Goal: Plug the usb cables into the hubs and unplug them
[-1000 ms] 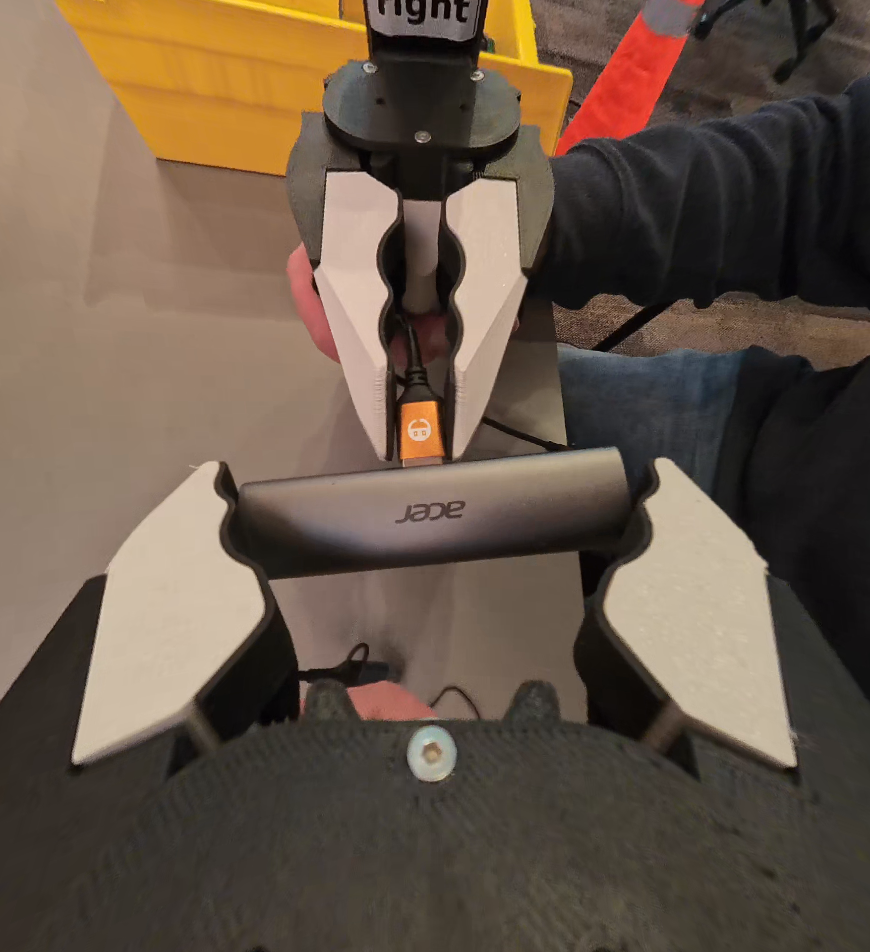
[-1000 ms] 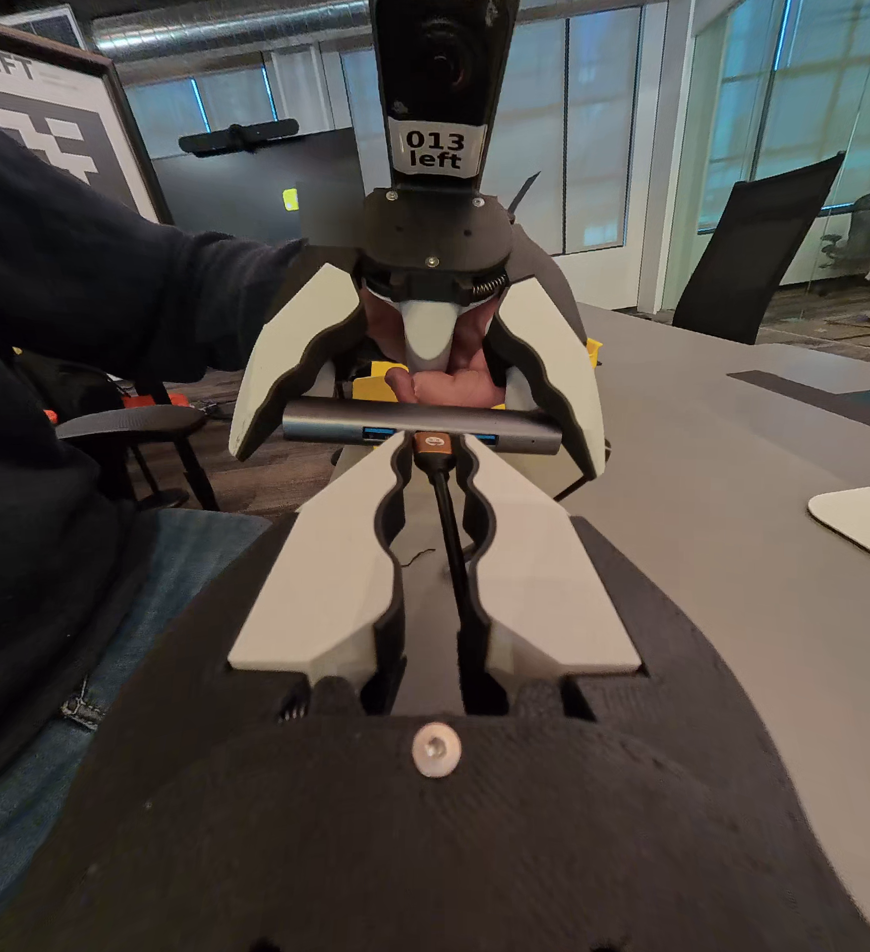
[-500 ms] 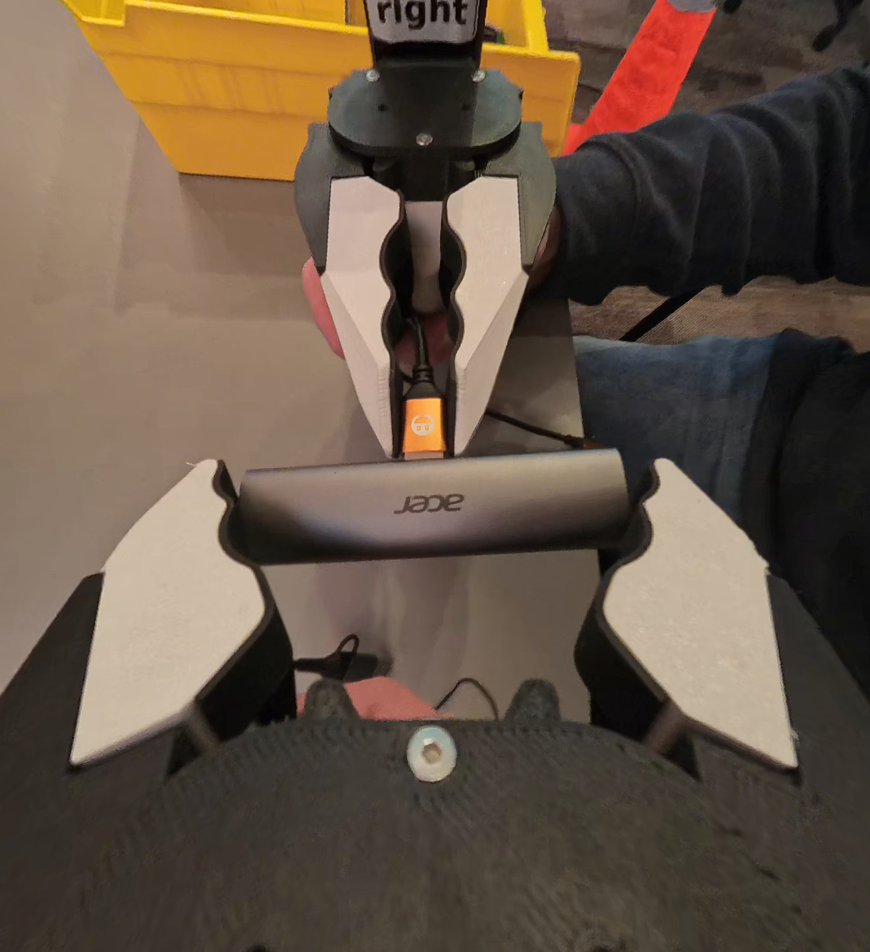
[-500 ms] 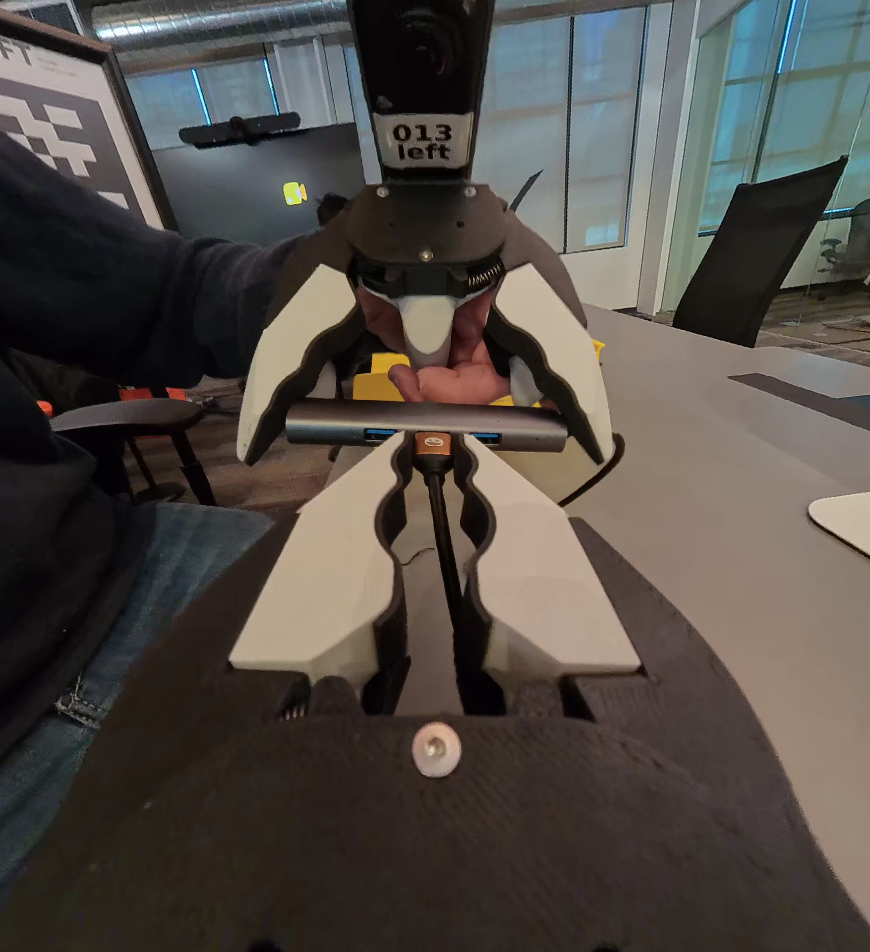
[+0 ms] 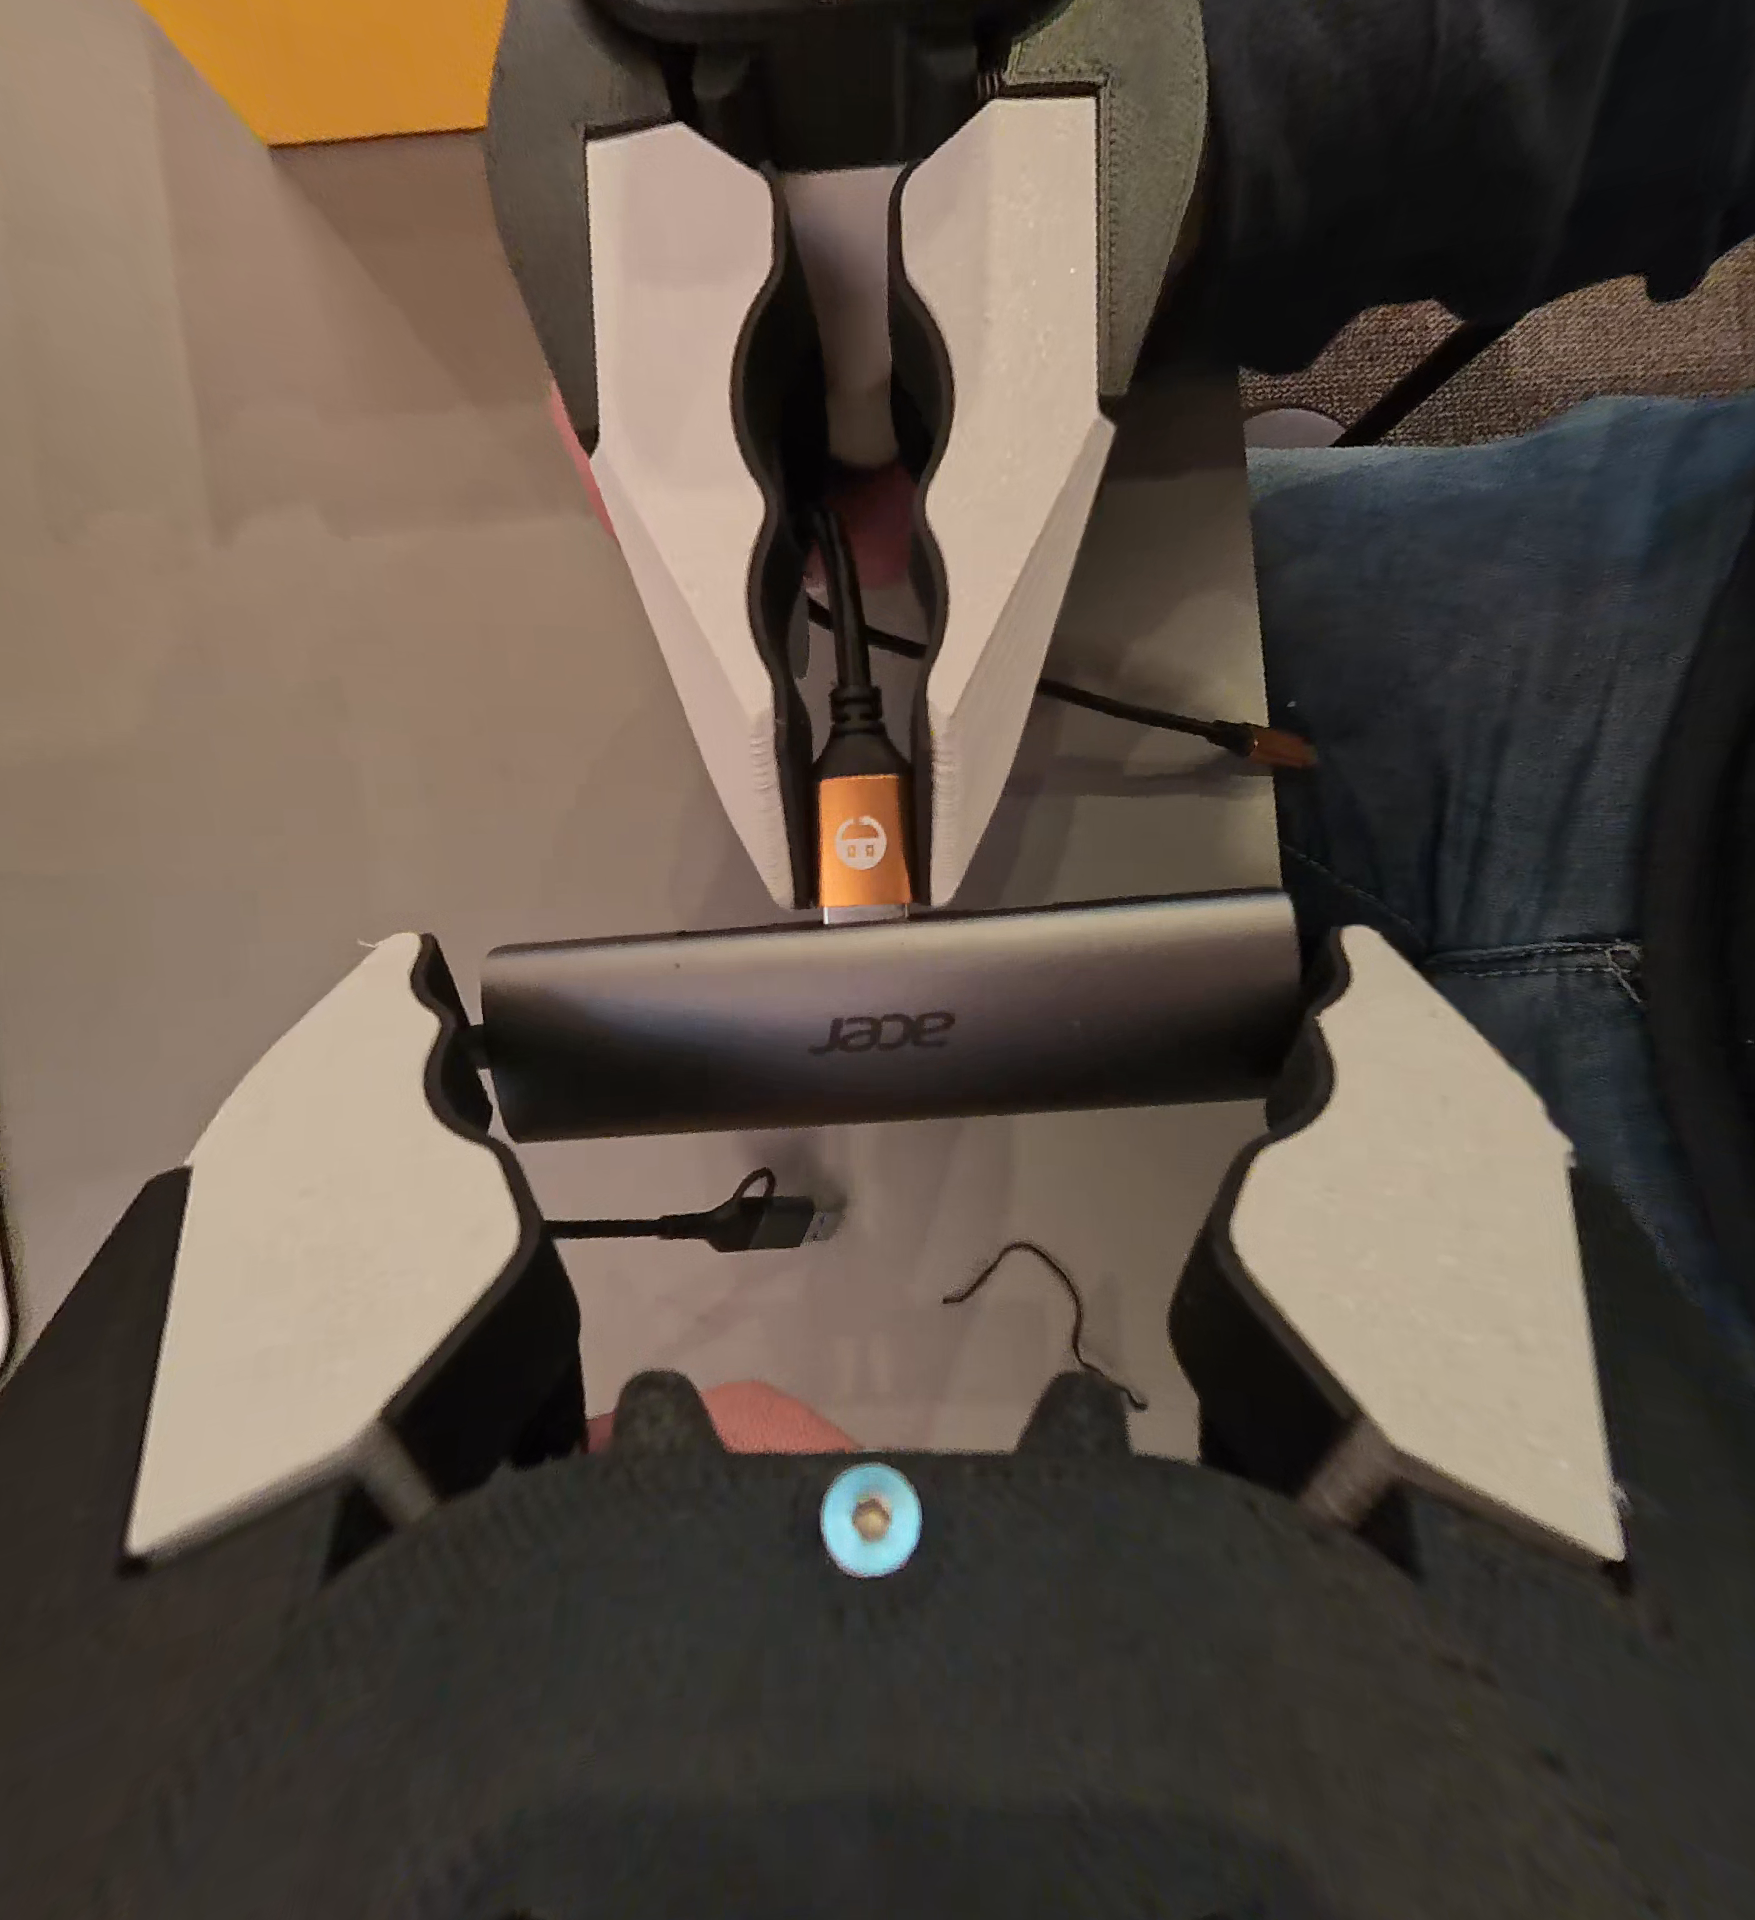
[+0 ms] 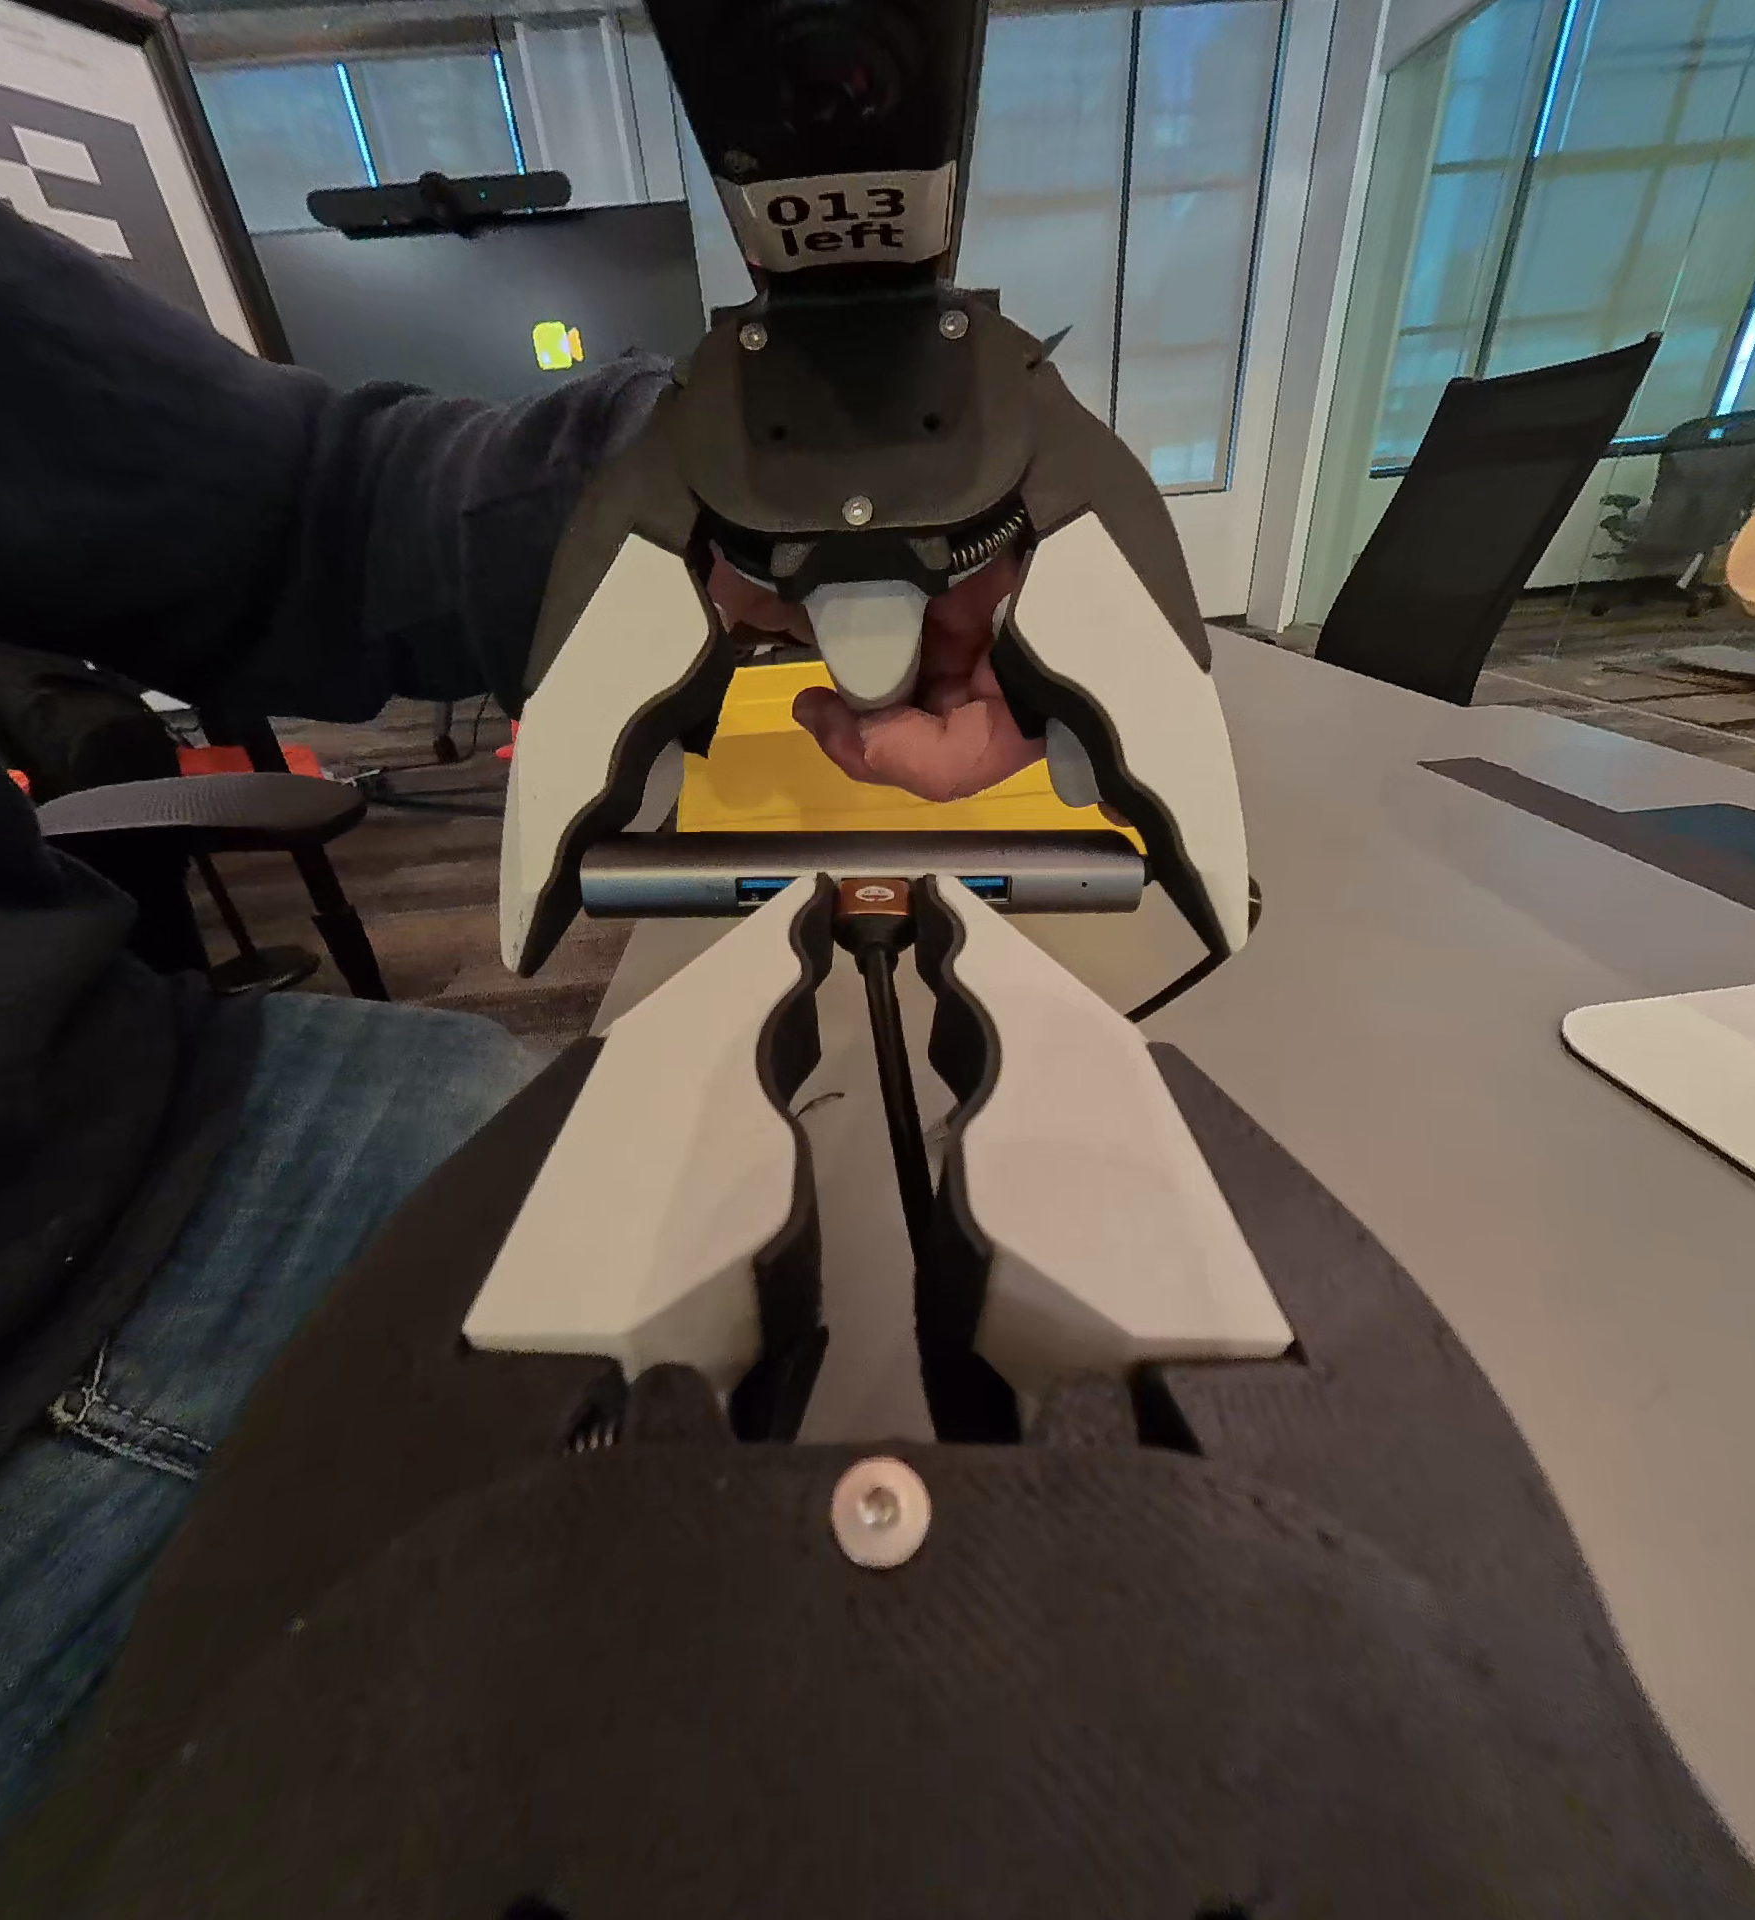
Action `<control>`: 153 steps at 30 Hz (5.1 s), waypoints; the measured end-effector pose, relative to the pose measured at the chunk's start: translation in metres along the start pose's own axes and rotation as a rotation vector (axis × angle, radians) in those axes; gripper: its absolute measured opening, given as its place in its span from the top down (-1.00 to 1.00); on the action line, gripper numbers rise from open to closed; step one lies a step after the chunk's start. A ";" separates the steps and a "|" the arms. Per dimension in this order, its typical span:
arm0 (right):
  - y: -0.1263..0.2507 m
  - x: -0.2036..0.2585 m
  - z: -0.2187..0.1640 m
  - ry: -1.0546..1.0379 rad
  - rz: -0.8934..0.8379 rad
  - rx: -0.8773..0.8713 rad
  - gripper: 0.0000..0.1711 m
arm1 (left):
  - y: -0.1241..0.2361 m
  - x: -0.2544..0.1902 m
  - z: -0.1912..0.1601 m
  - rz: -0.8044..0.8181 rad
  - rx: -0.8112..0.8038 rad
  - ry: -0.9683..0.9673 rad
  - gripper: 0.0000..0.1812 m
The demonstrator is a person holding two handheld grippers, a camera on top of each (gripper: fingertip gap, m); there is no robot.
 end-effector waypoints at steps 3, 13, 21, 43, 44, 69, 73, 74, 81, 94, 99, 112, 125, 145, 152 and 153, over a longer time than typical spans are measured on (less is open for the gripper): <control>0.001 -0.001 0.000 -0.017 -0.009 -0.018 0.85 | 0.001 0.002 0.001 0.014 -0.039 0.016 -0.60; 0.005 -0.004 -0.002 -0.095 -0.001 -0.114 0.85 | 0.001 0.005 0.004 0.049 -0.119 0.033 -0.59; 0.004 -0.003 0.000 -0.053 0.004 -0.036 0.85 | 0.003 0.003 0.004 -0.023 -0.162 0.043 -0.51; 0.001 -0.004 -0.004 0.023 -0.049 0.091 0.85 | -0.011 0.002 -0.003 -0.051 0.097 -0.020 -0.59; 0.000 -0.004 -0.004 0.029 -0.051 0.095 0.85 | -0.013 0.002 -0.004 -0.054 0.123 -0.027 -0.61; -0.002 -0.009 -0.002 0.062 -0.051 0.146 0.85 | -0.007 0.009 -0.002 -0.050 0.128 -0.047 -0.56; -0.001 -0.009 0.002 0.045 -0.043 0.086 0.85 | -0.002 0.011 0.002 -0.027 0.055 -0.037 -0.56; -0.001 -0.009 0.002 0.037 -0.036 0.071 0.85 | 0.000 0.011 0.002 -0.028 0.025 -0.025 -0.56; -0.004 -0.008 0.000 0.012 -0.004 0.018 0.85 | 0.004 0.008 0.000 -0.009 -0.084 0.013 -0.55; -0.004 -0.005 -0.005 0.013 0.019 -0.001 0.85 | 0.004 0.001 -0.003 0.019 -0.140 0.020 -0.53; -0.005 -0.008 -0.007 -0.011 0.043 -0.031 0.85 | 0.004 0.003 -0.005 0.017 -0.176 0.057 -0.53; -0.006 -0.006 -0.004 -0.059 0.078 -0.098 0.85 | 0.009 0.000 -0.003 0.066 -0.337 0.105 -0.52; 0.008 -0.019 -0.005 -0.083 0.132 -0.143 0.85 | 0.017 0.002 -0.022 0.089 -0.294 0.134 -0.48; 0.025 -0.025 0.049 0.022 -0.296 0.099 0.85 | 0.052 -0.014 -0.052 0.294 -0.292 0.193 -0.48; 0.051 0.004 0.117 0.106 -0.390 0.090 0.85 | 0.056 -0.024 -0.054 0.323 -0.315 0.192 -0.48; 0.058 0.009 0.129 0.115 -0.404 0.080 0.85 | 0.056 -0.025 -0.055 0.328 -0.315 0.190 -0.48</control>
Point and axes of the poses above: each gripper's, where its closed fingertips meet, y back along the fingers, z out of its top, x = y × z across the jaws, the point moved 6 cm from there along y, back along the fingers, and after that the axes turned 11 degrees about -y, right-handed, at the moved point
